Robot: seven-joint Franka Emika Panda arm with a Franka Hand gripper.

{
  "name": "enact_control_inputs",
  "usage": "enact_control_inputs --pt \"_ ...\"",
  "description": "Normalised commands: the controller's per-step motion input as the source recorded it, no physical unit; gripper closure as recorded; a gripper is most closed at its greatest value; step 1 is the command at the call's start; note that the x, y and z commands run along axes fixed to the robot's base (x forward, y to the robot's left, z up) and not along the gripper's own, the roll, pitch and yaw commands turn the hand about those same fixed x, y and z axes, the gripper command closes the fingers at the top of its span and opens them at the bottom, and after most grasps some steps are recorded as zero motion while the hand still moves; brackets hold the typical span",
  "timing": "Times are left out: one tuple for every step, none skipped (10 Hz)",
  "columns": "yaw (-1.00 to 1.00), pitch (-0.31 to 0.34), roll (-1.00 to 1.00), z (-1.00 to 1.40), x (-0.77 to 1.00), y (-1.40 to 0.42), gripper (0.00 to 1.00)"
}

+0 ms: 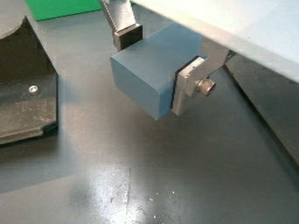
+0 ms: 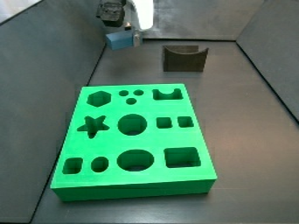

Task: Pick up the rectangle object. Move up. Place the rectangle object on the fixture. Regrasp the rectangle object. Move to above the board. Insert the rectangle object.
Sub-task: Place the rectangle object on the fixture.

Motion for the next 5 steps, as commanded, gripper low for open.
enact_control_inputs --pt "0.00 0.015 -0.01 1.00 -0.01 -0.01 1.00" --pt "0.00 0.027 -0.02 1.00 -0.01 -0.01 1.00" --pt "0.00 0.036 -0.04 1.00 -0.01 -0.01 1.00" --pt "0.01 0.043 -0.07 1.00 -0.01 -0.01 1.00" --pt "0.02 0.044 -0.10 1.00 -0.02 -0.01 1.00"
